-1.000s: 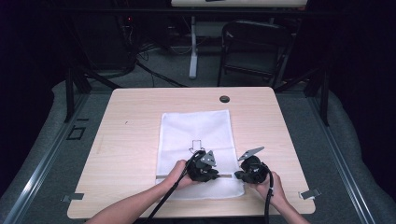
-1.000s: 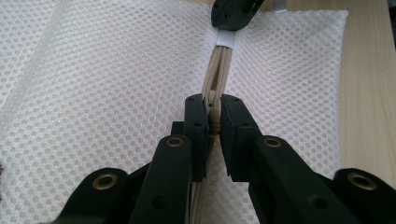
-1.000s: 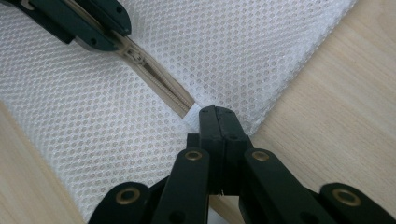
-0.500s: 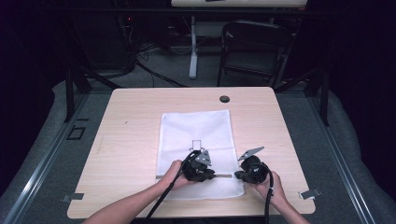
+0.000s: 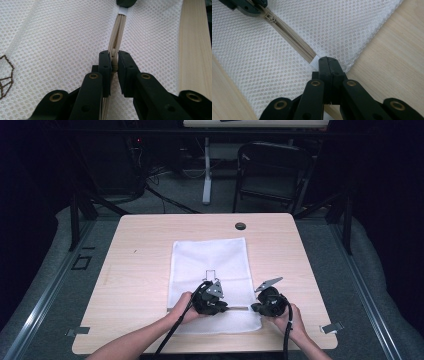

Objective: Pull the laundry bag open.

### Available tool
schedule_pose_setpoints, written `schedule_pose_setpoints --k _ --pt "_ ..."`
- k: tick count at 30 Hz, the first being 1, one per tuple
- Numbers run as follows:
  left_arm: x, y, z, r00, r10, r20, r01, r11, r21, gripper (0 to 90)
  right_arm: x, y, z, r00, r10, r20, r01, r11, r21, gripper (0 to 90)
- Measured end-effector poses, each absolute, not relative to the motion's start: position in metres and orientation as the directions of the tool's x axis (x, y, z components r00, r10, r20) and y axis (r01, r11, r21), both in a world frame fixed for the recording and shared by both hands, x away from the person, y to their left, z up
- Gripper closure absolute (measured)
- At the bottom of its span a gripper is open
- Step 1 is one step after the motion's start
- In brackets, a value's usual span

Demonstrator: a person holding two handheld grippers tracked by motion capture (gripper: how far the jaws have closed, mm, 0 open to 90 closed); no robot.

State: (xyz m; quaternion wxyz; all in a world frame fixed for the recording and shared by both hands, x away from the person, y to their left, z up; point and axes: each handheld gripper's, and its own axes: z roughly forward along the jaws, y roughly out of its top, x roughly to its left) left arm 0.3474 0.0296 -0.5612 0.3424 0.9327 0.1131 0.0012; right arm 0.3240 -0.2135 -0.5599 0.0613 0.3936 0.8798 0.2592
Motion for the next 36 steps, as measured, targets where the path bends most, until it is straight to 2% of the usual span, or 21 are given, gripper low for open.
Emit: schedule_pose_setpoints --k 36 --pt "0.347 0.051 -0.560 0.970 0.229 -0.082 0.228 -0.745 0.626 81.7 0.324 -0.213 -0.560 -0.681 0.726 0.094 0.662 0.555 0.504 90.0"
